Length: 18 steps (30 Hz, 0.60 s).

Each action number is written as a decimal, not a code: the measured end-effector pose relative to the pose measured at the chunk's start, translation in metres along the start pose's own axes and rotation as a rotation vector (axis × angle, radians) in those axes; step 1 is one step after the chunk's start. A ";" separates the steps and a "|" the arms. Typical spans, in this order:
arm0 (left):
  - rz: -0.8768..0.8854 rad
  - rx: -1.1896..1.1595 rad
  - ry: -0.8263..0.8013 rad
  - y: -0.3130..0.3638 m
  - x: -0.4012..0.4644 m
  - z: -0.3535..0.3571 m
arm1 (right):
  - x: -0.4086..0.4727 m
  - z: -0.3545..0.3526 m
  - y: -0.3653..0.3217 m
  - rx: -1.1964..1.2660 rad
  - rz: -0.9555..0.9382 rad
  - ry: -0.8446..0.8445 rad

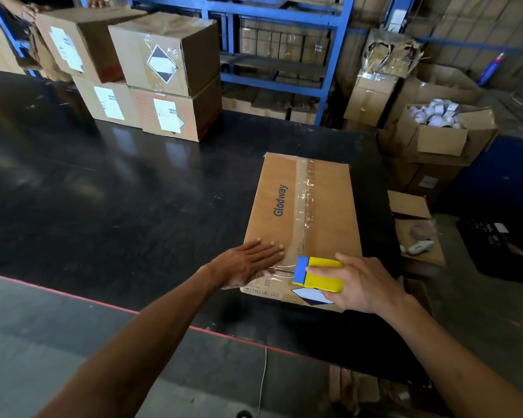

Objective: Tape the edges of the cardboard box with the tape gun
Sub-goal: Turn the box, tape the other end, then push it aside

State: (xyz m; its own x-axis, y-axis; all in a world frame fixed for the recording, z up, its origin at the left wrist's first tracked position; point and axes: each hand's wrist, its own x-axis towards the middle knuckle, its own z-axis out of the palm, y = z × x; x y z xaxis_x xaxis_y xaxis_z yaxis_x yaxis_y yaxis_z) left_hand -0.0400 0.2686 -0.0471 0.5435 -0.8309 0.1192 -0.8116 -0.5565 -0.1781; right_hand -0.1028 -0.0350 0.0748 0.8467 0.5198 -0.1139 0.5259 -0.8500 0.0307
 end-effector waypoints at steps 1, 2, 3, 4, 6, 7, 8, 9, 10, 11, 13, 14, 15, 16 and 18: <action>-0.022 -0.031 -0.018 -0.002 -0.002 0.003 | -0.001 0.002 -0.001 -0.019 -0.006 -0.010; -0.033 -0.053 -0.012 -0.003 -0.003 0.004 | -0.002 0.004 -0.003 -0.035 -0.003 -0.024; -0.030 -0.064 0.006 -0.002 -0.004 0.005 | -0.002 0.004 -0.003 -0.043 0.007 -0.037; -0.020 -0.066 0.035 -0.002 -0.004 0.005 | -0.001 0.005 -0.002 -0.048 0.009 -0.033; -0.002 -0.068 0.064 -0.003 -0.004 0.005 | 0.000 0.007 -0.001 -0.064 0.010 -0.008; 0.002 -0.072 0.072 -0.003 -0.005 0.006 | -0.001 0.007 -0.002 -0.076 0.006 0.000; 0.005 -0.072 0.080 -0.003 -0.006 0.008 | -0.001 0.007 -0.002 -0.088 -0.005 -0.002; 0.008 -0.072 0.080 -0.003 -0.007 0.010 | 0.000 0.007 -0.003 -0.093 -0.011 -0.008; 0.010 -0.071 0.080 -0.003 -0.007 0.011 | 0.001 0.007 -0.003 -0.098 -0.014 -0.005; 0.008 -0.070 0.078 -0.002 -0.007 0.011 | 0.002 0.008 -0.003 -0.103 -0.012 0.001; -0.003 -0.083 0.080 -0.001 -0.006 0.011 | 0.003 0.010 -0.005 -0.109 0.005 -0.007; -0.009 -0.093 0.077 -0.002 -0.005 0.011 | 0.004 0.009 -0.007 -0.119 -0.001 -0.006; -0.012 -0.105 0.069 -0.002 -0.006 0.012 | 0.004 0.009 -0.007 -0.128 -0.014 -0.009; -0.011 -0.118 0.058 -0.003 -0.006 0.011 | 0.004 0.009 -0.007 -0.143 -0.026 0.003; 0.006 -0.149 0.012 -0.007 -0.006 0.010 | 0.002 0.008 -0.005 -0.152 -0.034 0.006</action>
State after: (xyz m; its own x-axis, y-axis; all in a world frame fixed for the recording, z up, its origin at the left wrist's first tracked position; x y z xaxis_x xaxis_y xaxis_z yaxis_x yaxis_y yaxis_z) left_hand -0.0357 0.2779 -0.0565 0.5363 -0.8339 0.1304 -0.8384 -0.5442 -0.0317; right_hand -0.1047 -0.0305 0.0667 0.8285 0.5488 -0.1116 0.5600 -0.8094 0.1771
